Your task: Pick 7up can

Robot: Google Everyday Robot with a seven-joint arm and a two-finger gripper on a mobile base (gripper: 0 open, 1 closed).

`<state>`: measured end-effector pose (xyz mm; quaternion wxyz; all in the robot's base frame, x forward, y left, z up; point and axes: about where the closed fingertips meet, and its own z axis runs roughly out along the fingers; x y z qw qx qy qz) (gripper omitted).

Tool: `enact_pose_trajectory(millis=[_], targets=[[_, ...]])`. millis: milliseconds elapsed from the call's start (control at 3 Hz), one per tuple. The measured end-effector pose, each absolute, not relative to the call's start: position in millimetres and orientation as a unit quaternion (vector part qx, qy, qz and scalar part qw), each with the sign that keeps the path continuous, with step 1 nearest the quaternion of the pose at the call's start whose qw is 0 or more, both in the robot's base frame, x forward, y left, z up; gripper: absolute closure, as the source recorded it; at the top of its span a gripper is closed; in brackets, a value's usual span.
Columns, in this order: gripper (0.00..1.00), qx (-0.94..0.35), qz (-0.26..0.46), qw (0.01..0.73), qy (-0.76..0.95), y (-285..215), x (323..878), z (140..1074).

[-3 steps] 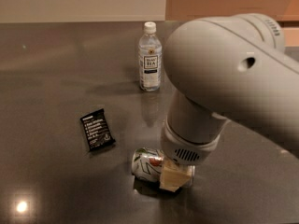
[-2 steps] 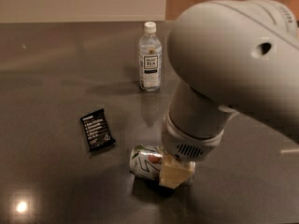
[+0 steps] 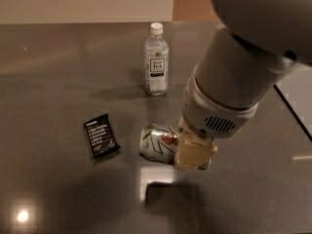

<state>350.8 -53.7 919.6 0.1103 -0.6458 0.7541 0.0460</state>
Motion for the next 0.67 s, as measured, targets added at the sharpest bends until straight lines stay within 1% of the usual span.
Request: enact_pose_trajectory(millis=[333, 667], targets=[[1.0, -0.657, 0.033, 0.158, 0.737, -62.7, 356.5, 981.2], [1.0, -0.659, 0.026, 0.166, 0.733, -58.4, 353.1, 989.3]])
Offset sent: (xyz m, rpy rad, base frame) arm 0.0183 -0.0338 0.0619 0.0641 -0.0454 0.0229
